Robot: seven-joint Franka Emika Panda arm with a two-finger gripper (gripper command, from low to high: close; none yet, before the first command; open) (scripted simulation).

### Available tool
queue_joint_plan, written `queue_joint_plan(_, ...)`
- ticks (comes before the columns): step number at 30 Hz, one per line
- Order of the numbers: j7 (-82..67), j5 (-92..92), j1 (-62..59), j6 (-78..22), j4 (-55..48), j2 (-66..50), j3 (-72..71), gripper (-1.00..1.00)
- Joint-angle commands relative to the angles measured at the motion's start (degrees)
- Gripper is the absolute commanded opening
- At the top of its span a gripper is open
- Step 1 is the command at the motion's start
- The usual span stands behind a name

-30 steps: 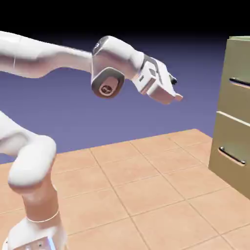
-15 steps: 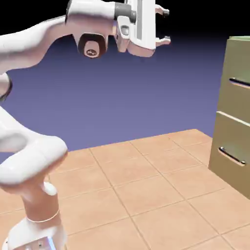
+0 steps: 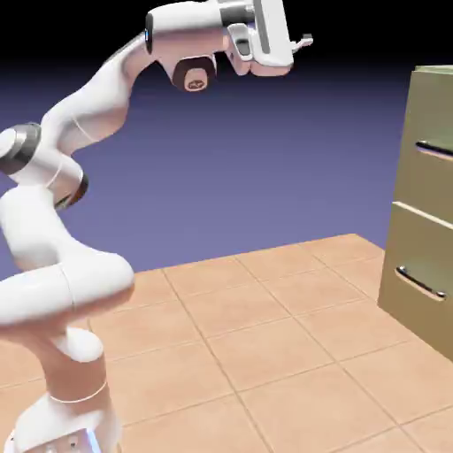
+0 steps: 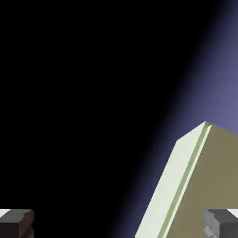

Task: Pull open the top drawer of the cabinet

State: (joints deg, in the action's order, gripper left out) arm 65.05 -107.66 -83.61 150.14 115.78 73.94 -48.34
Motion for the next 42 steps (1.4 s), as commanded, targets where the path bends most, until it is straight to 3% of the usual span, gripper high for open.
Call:
queue_joint_plan(1,0.5,-2.5,-2.0,-0.6,-1.0,1.0,-1.1,1.0)
queue_joint_plan(20,10.5,-49.8,-39.0,-11.0,-20.9,19.1,-22.4,1.0)
queue_joint_plan(30,13.5,-49.2,-48.1,-5.1,-36.1,17.8,-22.5,1.0)
queue_joint_plan(31,13.5,-49.2,-48.1,-5.1,-36.1,17.8,-22.5,-1.0)
queue_joint_plan(42,9.7,-49.9,-35.7,-13.3,-15.3,19.8,-22.2,-1.0)
